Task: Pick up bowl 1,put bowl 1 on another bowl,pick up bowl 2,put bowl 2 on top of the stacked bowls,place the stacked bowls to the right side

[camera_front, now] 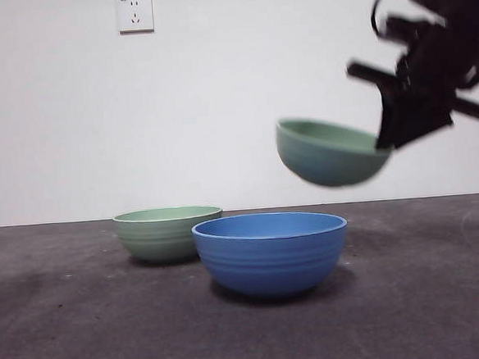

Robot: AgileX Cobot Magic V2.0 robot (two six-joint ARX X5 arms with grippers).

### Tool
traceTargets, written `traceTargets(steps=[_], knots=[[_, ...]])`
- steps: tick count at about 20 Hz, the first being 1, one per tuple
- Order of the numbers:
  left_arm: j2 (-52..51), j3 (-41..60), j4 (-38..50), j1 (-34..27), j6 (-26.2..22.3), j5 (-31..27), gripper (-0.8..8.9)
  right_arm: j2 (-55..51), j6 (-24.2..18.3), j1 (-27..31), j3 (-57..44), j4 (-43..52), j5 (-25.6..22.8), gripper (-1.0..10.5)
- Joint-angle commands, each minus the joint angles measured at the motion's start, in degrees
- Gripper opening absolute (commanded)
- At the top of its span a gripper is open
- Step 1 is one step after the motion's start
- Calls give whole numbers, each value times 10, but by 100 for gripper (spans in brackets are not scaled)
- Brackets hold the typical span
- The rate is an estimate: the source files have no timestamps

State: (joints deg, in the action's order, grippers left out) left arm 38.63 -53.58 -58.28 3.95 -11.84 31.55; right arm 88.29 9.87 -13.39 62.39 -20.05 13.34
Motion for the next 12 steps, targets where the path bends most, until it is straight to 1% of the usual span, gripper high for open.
traceTargets(steps=[1,4,6,9,12], knots=[[0,-1,4,2,1,1,624,-26,-18,-31,1,-38,2,-13],[0,-1,4,3,1,1,624,-34,-24,-76,0,-89,-3,-13],[0,-1,3,3,2,2,624,-31,-29,-102,0,-103,-6,-13],[0,-1,3,8,2,2,624,-30,-29,-140,0,-106,-54,-13],[0,-1,3,16,2,2,624,-20,-29,-158,0,-111,-76,-13]])
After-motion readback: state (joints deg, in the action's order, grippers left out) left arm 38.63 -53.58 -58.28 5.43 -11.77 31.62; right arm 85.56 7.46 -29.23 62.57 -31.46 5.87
